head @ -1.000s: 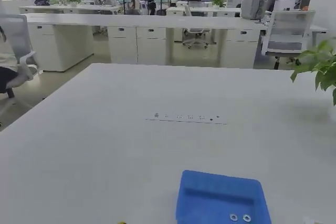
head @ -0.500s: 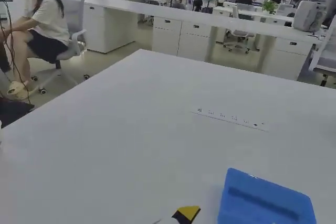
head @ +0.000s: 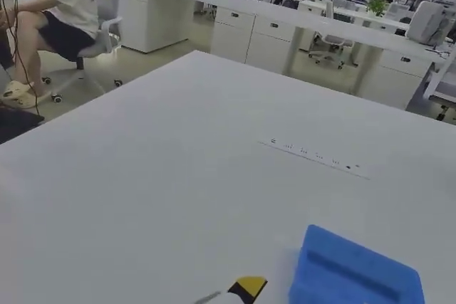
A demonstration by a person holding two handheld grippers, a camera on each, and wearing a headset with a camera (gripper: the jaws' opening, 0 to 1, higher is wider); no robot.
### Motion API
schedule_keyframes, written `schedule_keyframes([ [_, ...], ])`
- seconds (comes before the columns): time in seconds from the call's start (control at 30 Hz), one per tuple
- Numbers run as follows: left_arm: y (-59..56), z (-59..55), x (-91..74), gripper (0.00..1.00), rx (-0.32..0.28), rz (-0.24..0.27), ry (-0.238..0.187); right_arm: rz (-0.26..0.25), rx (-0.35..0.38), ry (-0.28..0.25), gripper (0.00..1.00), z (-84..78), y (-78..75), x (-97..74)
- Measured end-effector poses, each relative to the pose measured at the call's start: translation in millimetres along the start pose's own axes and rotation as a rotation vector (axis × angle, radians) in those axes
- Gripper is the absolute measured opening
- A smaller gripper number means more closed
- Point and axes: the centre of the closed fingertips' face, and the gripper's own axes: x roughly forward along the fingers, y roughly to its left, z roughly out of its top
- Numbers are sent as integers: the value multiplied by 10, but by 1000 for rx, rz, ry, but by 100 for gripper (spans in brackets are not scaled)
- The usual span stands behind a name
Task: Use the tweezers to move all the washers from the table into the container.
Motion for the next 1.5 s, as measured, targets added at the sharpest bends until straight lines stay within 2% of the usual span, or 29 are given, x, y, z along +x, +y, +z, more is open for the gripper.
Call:
schedule_keyframes([
  [0.07, -8, -3, 2, 83, -1, -7, 1, 5, 0, -6, 4, 13, 6, 16],
  [0.27, -4, -12, 10, 83, 2, -11, 5, 13, -38, 25, 4, -52, 29, 101],
  [0.3, -1, -16, 11, 83, 2, -10, 7, 12, -45, 17, 4, -32, 31, 102],
  [0.37, 4, -22, 16, 83, 2, -9, 11, -7, -92, 36, 4, -37, 8, 85],
  [0.43, 6, -22, 17, 83, 3, -7, 11, 9, -104, 37, 4, -46, 60, 83],
  [0.5, 5, -19, 21, 83, 3, -6, 11, 13, -157, 49, 4, -59, 86, 72],
  [0.63, -9, -44, 33, 82, -3, -8, 25, 19, -172, 47, 4, -67, 84, 58],
  [0.73, -27, -69, 46, 81, 4, -11, 41, 24, -152, 38, 4, -67, 73, 50],
  [0.87, -29, -87, 45, 81, 10, -5, 50, 33, -195, 40, 3, -68, 103, 64],
  [0.97, -31, -101, 42, 81, 14, -5, 58, 41, -173, 42, 3, -69, 116, 69],
  [1.07, -38, -110, 44, 81, 19, -7, 64, 60, -84, -27, 3, 93, 154, 37],
  [1.13, -30, -113, 43, 81, 22, -3, 66, 79, -51, -35, 3, 166, 168, 12],
  [1.23, -34, -105, 43, 80, 20, -4, 62, 99, -41, -60, 3, 306, 199, -9],
  [1.3, -39, -100, 46, 80, 23, -5, 60, 130, -28, -86, 3, 399, 175, 25],
  [1.4, -46, -104, 50, 80, 27, -7, 64, 156, -31, -115, 3, 572, 229, 22],
  [1.5, -42, -96, 49, 80, 26, -6, 60, 158, -38, -124, 3, 680, 229, 47],
])
